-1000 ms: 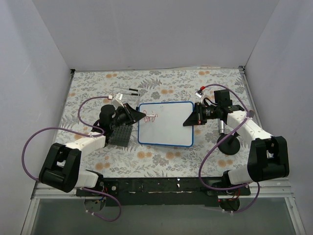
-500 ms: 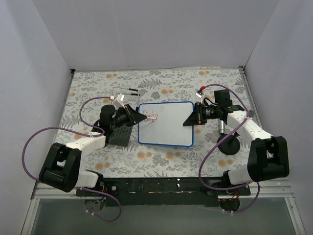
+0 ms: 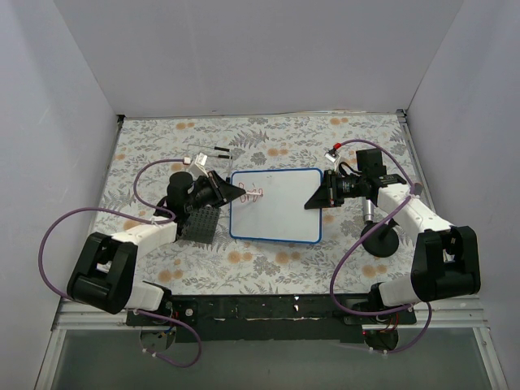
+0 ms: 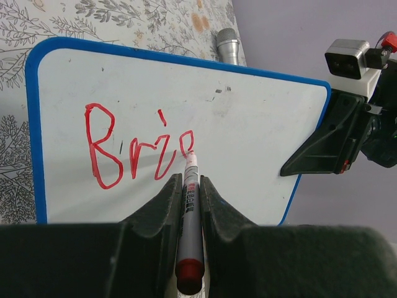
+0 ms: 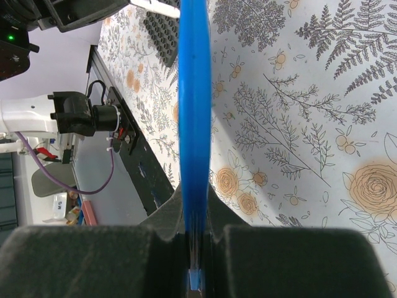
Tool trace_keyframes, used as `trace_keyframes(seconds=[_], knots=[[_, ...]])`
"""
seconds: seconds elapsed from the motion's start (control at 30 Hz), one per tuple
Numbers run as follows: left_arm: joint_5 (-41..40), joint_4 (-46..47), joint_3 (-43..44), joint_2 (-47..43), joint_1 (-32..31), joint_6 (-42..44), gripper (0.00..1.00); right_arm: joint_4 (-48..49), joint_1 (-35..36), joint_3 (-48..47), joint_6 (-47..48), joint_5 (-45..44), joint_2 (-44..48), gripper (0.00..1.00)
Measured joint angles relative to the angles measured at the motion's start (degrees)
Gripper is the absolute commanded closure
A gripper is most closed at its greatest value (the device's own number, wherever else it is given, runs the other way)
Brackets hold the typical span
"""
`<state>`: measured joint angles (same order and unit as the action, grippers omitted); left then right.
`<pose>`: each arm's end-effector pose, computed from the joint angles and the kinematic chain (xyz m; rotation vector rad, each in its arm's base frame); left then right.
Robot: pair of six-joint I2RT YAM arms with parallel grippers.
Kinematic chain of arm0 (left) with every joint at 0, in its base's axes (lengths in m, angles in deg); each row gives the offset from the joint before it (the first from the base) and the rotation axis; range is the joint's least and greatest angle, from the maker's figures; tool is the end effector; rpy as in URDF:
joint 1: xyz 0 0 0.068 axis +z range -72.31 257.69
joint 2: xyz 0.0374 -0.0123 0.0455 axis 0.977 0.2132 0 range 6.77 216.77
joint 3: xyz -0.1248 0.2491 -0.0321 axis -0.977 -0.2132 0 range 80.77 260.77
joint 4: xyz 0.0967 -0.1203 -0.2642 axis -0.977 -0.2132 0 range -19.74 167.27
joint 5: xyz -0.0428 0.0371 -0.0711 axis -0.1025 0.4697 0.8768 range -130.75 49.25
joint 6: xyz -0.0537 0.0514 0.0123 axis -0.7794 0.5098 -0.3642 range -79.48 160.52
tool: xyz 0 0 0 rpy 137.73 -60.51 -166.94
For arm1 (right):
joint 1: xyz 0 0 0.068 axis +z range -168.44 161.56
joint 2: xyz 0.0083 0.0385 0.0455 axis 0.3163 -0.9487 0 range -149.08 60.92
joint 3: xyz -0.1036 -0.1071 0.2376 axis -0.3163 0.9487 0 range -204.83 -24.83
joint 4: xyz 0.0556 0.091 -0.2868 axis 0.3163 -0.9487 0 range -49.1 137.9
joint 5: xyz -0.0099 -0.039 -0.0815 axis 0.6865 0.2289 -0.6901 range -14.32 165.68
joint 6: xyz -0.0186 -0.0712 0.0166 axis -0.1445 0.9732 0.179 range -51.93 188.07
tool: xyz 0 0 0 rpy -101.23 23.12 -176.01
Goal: Write a sentence on the whiteboard
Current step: Write with the whiteboard marker without the cap on the whiteboard.
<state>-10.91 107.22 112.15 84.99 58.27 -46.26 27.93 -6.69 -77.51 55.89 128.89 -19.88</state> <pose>0.3022 -0.1401 0.1702 -0.8556 2.0651 -1.6515 0.3199 0.1185 0.2138 -0.4331 2.3033 1.3107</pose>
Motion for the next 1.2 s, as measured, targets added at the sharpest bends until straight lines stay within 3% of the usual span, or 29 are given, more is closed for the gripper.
trace_keyframes(seconds=[0.47,1.2], knots=[[-2.4,-0.5,1.4,0.1,-0.2,0.3,1.00,0.0,0.0,0.0,0.2,0.1,0.0,0.99],[4.0,-4.5,0.0,0.1,-0.2,2.1,1.00,-0.1,-0.2,0.0,-0.2,0.0,0.0,0.99]])
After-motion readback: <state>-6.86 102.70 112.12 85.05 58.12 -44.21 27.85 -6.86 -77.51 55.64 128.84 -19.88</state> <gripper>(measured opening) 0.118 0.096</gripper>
